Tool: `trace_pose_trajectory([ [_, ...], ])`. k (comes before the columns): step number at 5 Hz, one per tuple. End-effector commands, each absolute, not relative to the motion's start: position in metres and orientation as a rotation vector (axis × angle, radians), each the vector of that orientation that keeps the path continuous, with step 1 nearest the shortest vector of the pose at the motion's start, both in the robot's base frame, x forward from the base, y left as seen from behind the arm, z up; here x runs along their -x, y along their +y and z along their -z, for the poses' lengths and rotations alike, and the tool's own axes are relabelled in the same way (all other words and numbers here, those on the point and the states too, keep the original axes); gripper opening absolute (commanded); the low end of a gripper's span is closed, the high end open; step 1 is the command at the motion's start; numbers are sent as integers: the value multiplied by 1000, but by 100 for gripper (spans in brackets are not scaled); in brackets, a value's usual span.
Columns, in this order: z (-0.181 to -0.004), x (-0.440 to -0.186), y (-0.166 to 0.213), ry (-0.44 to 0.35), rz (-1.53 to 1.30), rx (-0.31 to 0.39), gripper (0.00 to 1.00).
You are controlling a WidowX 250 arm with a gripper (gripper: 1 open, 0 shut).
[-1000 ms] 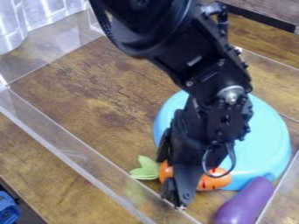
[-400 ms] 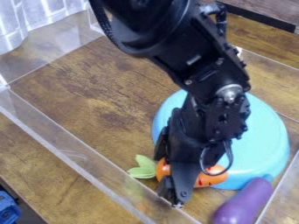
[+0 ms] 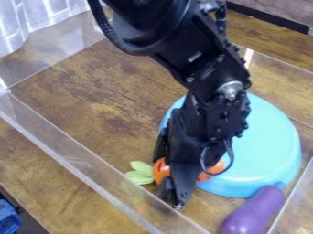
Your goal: Move the carrot to the left side
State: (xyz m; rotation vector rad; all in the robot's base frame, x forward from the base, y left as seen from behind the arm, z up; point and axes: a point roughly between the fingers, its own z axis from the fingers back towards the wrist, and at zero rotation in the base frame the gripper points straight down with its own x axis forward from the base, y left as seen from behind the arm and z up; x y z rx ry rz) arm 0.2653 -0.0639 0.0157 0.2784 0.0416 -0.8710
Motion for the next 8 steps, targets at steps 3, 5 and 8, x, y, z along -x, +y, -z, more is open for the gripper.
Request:
trace_pose_trajectory([
  [3,-9,-254,-34,190,902,-294,0],
  [5,-14,-254,-19,248,891,-306,0],
  [8,-16,-256,-2,303,871,-312,0],
])
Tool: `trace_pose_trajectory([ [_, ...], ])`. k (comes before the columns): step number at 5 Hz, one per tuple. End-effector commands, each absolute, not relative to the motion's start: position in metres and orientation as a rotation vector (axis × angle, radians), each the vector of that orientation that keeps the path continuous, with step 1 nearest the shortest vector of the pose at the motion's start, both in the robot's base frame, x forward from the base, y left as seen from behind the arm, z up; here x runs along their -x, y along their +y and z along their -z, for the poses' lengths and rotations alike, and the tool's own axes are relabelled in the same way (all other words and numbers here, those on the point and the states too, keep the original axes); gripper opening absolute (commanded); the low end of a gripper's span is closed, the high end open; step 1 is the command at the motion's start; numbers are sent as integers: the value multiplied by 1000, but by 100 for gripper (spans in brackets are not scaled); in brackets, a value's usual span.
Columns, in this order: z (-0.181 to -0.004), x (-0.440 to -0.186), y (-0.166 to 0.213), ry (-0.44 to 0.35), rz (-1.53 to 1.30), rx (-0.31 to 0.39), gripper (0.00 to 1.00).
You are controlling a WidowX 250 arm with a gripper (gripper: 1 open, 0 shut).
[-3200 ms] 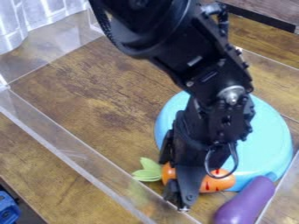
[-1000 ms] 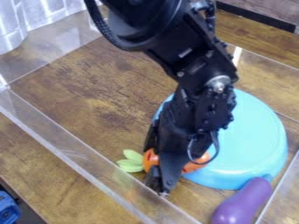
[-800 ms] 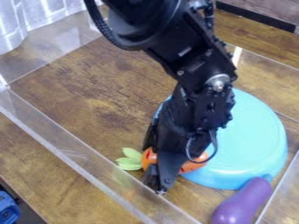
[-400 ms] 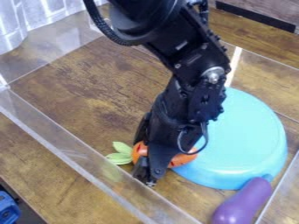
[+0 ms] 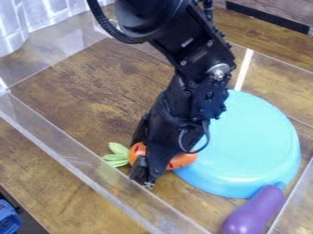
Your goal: Move the carrot to the left side
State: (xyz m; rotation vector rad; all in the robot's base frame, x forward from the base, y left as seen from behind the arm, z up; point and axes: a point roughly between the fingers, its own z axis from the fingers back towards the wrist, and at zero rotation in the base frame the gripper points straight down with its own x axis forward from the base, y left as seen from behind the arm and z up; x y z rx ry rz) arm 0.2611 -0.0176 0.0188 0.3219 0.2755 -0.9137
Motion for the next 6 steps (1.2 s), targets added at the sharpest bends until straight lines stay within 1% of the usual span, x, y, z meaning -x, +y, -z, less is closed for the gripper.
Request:
trace_pose_trajectory([
  [1,-16,-256,6,320,857,-313,100],
  [2,-16,-257,14,334,842,-314,100],
  [3,-17,-257,20,345,833,-314,0],
  [4,-18,-257,26,356,824,-312,100],
  [6,-19,-256,42,377,792,-308,100],
])
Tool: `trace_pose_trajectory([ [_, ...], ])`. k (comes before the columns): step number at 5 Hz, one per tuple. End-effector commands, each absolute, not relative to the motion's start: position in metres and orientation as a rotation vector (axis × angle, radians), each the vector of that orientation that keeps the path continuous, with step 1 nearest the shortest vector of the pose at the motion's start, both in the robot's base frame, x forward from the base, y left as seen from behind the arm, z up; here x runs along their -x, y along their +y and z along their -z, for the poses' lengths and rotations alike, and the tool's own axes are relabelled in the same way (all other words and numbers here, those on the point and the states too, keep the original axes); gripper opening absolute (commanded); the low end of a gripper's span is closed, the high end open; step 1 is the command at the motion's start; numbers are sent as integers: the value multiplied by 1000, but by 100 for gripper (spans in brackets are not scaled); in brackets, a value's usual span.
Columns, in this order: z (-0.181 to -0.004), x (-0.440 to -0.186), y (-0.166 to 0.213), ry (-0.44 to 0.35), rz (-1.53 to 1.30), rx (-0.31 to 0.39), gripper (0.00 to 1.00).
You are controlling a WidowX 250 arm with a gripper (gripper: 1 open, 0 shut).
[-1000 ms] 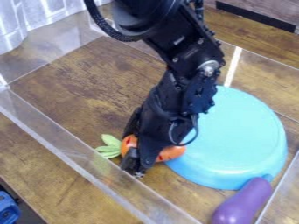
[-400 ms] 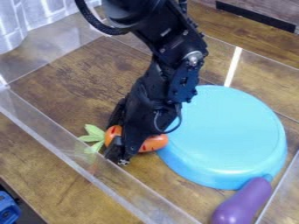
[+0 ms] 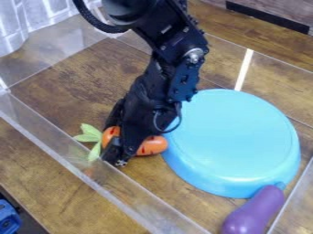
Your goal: Move the carrot to the left side
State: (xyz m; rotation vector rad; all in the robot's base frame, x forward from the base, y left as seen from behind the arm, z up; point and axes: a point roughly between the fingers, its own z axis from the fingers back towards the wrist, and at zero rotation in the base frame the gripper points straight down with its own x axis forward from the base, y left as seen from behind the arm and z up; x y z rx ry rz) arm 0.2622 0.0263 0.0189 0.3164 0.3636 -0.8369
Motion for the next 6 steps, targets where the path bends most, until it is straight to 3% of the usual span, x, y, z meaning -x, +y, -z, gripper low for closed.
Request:
trace_pose_trajectory([
  [1,-19,-257,48,384,780,-308,0],
  [6,-22,-262,70,391,748,-309,0],
])
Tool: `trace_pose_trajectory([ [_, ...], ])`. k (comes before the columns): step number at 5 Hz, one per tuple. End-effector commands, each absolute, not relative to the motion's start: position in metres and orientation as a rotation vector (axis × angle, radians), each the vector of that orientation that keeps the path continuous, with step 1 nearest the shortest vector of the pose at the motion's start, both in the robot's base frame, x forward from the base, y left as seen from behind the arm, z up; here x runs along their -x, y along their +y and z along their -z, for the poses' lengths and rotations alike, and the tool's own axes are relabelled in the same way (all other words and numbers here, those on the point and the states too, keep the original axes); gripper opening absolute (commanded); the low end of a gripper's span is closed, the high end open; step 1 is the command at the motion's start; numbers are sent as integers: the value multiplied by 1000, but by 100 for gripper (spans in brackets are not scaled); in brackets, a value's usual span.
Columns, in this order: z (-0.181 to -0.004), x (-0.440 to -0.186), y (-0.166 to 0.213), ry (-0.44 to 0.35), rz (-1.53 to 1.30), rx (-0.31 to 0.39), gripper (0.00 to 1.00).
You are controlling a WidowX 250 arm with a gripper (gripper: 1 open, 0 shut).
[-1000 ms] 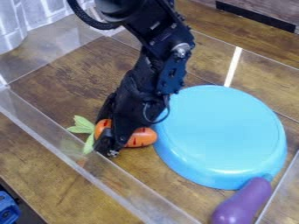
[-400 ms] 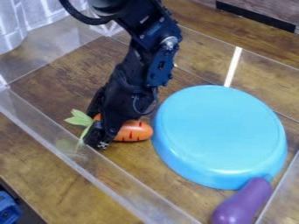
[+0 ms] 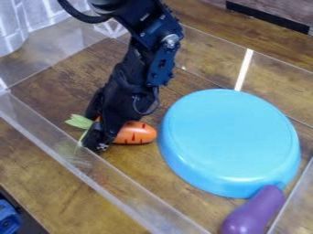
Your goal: Move the carrot to the left side
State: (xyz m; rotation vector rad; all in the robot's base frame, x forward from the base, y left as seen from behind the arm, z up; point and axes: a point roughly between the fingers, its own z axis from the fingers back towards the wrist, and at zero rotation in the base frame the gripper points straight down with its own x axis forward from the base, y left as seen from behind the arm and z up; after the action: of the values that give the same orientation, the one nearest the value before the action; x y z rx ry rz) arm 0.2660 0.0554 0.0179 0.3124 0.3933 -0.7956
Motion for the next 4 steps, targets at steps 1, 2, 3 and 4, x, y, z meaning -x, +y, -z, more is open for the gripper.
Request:
trace_pose_trajectory([
  [1,-23,-264,74,391,744,-310,0],
  [2,-24,-265,77,389,752,-319,0],
  [3,-26,-266,80,386,761,-329,0],
  [4,-28,-267,83,384,770,-339,0],
])
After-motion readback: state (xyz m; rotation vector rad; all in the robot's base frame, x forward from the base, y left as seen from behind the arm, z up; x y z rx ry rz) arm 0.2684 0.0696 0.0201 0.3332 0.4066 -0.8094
